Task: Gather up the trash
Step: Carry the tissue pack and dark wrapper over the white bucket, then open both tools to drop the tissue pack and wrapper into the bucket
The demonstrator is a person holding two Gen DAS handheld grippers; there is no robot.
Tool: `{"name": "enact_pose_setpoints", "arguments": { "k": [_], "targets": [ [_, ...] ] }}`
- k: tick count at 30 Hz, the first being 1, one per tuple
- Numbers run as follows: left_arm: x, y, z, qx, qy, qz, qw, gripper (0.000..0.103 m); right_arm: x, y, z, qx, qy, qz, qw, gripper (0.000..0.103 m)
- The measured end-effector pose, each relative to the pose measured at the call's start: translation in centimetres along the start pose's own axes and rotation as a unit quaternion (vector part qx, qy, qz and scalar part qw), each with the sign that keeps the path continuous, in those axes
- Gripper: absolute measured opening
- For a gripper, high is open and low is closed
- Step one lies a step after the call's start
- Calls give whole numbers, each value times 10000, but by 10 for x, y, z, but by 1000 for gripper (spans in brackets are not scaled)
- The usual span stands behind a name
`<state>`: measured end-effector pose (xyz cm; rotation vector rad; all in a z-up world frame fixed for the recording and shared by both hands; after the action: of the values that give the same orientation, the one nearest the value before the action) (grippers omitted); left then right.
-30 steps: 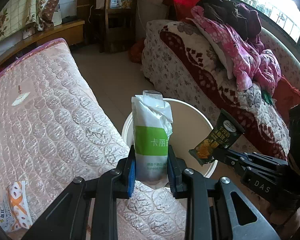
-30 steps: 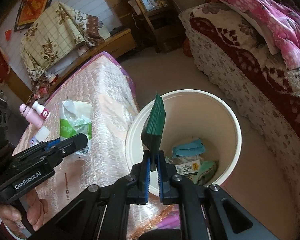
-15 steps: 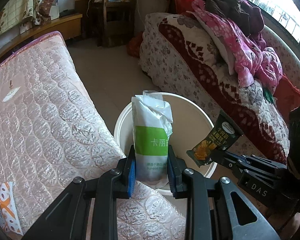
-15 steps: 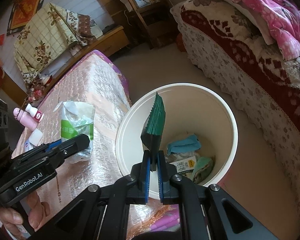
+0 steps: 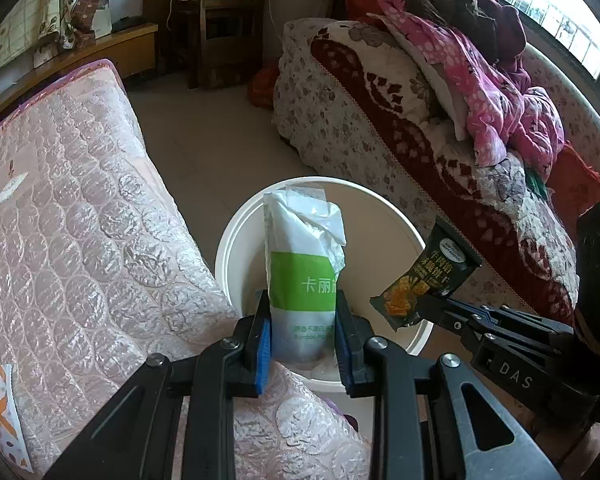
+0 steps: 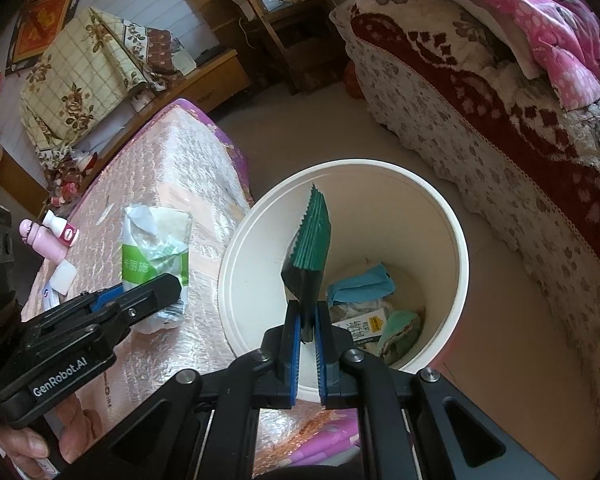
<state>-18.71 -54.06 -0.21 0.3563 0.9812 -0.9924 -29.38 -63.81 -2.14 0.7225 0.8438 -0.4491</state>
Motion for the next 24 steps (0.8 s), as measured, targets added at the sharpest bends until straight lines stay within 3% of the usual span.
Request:
{"name": "enact_pose_setpoints", "arguments": {
  "k": [16, 21, 24],
  "targets": [
    [2, -2, 0, -44, -18, -34, 10000, 30, 3, -4, 3, 80, -25, -104, 9999, 11],
    [0, -1, 1, -72, -31, -56, 10000, 49, 7, -9, 2, 177, 34, -273, 9995, 11],
    [-2, 2, -1, -128, -49, -48, 9999, 52, 8, -11, 1, 224, 61, -240, 9994, 11]
  ]
}}
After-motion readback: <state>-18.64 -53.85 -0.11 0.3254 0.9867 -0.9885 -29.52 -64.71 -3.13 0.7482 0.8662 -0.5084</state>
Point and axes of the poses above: each gripper's, at about its wrist camera, not at the fingertips, and x roughly the way its jaws point, y to its left, z to its top, the point moved 4 cm from there along x, roughly the way its jaws point, and after that the axes turned 5 degrees about x, right-handed, at the moved point
